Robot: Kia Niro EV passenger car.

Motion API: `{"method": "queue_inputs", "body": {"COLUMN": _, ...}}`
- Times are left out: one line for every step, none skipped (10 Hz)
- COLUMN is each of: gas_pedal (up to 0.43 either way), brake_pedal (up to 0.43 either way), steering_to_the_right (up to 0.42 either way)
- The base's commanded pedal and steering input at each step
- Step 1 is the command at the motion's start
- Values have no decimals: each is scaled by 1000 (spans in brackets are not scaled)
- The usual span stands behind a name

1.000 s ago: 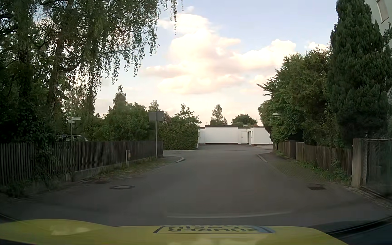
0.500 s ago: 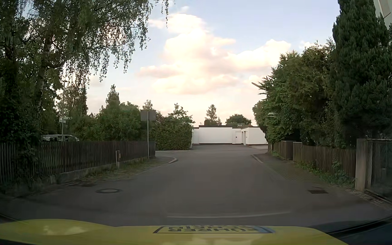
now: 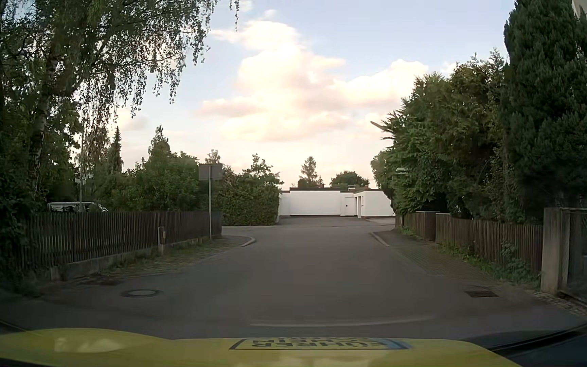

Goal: Follow the waypoints while adhering to traffic rules and regulations

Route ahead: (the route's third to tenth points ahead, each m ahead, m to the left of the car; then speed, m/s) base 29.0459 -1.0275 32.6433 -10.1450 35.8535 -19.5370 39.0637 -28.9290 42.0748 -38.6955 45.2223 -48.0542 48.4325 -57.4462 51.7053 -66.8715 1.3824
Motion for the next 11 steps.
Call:
{"method": "queue_inputs", "body": {"gas_pedal": 0, "brake_pedal": 0, "steering_to_the_right": 90}}
{"method": "queue_inputs", "body": {"gas_pedal": 0, "brake_pedal": 0, "steering_to_the_right": 84}}
{"method": "queue_inputs", "body": {"gas_pedal": 0, "brake_pedal": 0, "steering_to_the_right": 79}}
{"method": "queue_inputs", "body": {"gas_pedal": 0, "brake_pedal": 0, "steering_to_the_right": 77}}
{"method": "queue_inputs", "body": {"gas_pedal": 0, "brake_pedal": 0, "steering_to_the_right": 73}}
{"method": "queue_inputs", "body": {"gas_pedal": 0, "brake_pedal": 0, "steering_to_the_right": 69}}
{"method": "queue_inputs", "body": {"gas_pedal": 0, "brake_pedal": 0, "steering_to_the_right": 67}}
{"method": "queue_inputs", "body": {"gas_pedal": 0, "brake_pedal": 0, "steering_to_the_right": 66}}
{"method": "queue_inputs", "body": {"gas_pedal": 0, "brake_pedal": 0, "steering_to_the_right": 66}}
{"method": "queue_inputs", "body": {"gas_pedal": 0, "brake_pedal": 0, "steering_to_the_right": 66}}
{"method": "queue_inputs", "body": {"gas_pedal": 0, "brake_pedal": 0, "steering_to_the_right": 67}}
